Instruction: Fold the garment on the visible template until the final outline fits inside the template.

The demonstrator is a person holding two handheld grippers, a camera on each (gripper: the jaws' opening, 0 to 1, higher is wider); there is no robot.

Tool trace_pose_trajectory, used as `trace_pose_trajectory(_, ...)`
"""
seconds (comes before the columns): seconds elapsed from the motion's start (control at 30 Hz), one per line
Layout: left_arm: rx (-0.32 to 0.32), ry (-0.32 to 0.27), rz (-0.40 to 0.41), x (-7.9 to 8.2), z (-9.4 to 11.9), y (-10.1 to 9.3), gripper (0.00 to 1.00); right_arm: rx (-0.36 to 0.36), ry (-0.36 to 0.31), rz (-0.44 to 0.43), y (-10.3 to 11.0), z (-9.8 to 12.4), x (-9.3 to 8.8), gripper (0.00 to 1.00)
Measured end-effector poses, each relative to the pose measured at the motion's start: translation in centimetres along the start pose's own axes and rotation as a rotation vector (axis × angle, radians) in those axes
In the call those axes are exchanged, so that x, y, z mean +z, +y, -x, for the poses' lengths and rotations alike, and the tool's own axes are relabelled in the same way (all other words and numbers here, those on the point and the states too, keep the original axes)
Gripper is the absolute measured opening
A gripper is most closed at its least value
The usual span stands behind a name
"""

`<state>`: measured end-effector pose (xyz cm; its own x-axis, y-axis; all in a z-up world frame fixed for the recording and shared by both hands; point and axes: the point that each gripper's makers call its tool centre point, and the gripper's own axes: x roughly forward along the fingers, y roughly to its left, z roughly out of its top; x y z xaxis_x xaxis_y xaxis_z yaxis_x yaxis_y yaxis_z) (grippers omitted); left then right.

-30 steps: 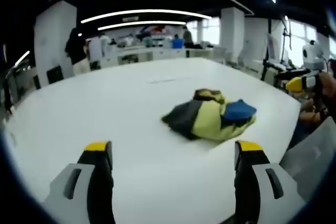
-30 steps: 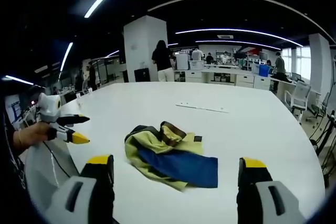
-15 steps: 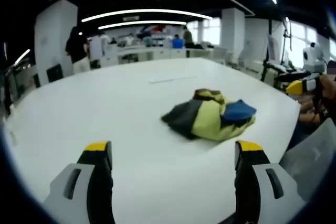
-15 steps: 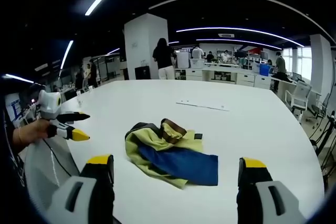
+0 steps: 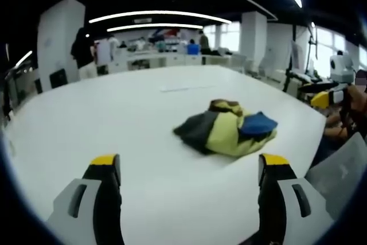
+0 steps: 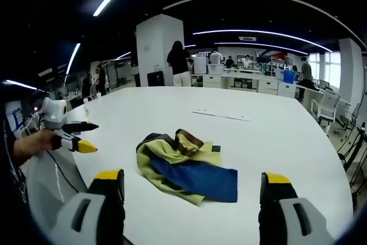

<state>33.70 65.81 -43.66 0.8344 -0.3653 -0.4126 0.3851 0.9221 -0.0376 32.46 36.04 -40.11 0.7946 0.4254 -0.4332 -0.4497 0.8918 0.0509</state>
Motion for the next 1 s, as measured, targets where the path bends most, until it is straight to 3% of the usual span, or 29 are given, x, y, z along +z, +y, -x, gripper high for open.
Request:
trace_pose_trajectory(0.67,-0.005,0.004,0.01,-0.12,0.05,-0.11,0.97,-0.014,0.005,-0.002,0.21,0.39,-0.21,0.99)
trace_pose_trajectory(1.0,-0.005,-0.004,-0.016,0.03,0.19,-0.23,0.89,-0.015,-0.003,-0.003,0.07,0.56,-0.04,0.99)
